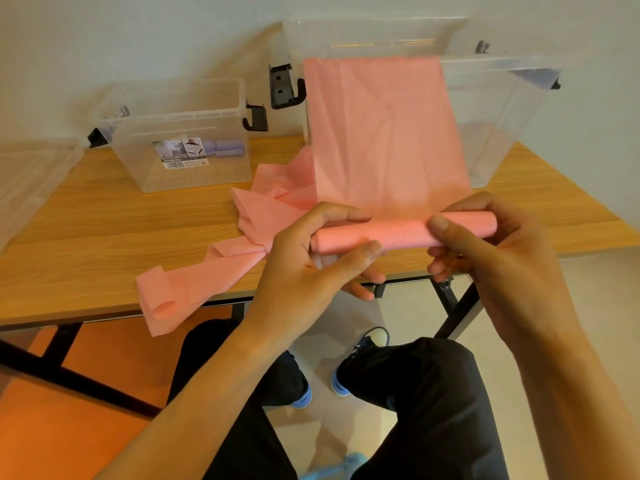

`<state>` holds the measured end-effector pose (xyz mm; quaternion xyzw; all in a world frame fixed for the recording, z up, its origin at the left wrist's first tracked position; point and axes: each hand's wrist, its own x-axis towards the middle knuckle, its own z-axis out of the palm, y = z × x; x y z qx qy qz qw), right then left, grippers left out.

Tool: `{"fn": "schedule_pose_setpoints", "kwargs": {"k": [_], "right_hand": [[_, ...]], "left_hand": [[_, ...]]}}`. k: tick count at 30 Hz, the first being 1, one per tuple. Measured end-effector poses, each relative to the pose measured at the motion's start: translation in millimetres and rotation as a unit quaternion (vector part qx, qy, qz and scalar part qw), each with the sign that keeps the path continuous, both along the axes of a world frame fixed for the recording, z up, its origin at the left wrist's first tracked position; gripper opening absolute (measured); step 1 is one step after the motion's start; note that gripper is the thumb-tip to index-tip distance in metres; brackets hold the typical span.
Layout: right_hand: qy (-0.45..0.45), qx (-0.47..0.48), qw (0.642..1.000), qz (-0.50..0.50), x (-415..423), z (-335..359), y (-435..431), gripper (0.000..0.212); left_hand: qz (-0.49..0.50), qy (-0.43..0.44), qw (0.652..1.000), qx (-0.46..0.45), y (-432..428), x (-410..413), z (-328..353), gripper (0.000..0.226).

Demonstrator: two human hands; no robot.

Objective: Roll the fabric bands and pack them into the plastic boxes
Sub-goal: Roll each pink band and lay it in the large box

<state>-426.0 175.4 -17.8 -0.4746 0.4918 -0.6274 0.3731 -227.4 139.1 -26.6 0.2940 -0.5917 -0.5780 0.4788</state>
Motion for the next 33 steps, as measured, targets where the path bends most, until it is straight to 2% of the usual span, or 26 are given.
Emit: {"fn": "schedule_pose_setpoints", "kwargs": {"k": [7, 13, 19, 26, 33], "right_hand": [[0.006, 0.010, 0.999, 0.032, -2.1, 3.1, -0.1, 0.032], [-0.003, 0.012, 1.000, 0.009, -1.9, 2.6, -3.3, 0.024], [0.006, 0.007, 0.999, 0.046, -0.5, 3.4, -0.8, 0.034], [0.003, 0.015, 1.000, 0.016, -0.5, 2.6, -3.7, 0.020], [0.019, 0.011, 0.999, 0.040, 0.3, 3.0, -1.6, 0.038]], "left_hand": [[0.007, 0.001, 1.000, -0.008, -2.2, 0.5, -2.8, 0.012], [0.016, 0.000, 1.000, -0.015, -3.0, 1.2, -2.7, 0.023], [0.040, -0.006, 0.999, -0.020, -6.0, 1.5, -1.9, 0.013], [0.030, -0.004, 0.999, -0.021, -3.8, 2.0, -1.9, 0.026], [0.051, -0.013, 0.998, -0.021, -6.3, 1.0, -2.1, 0.011]]}}
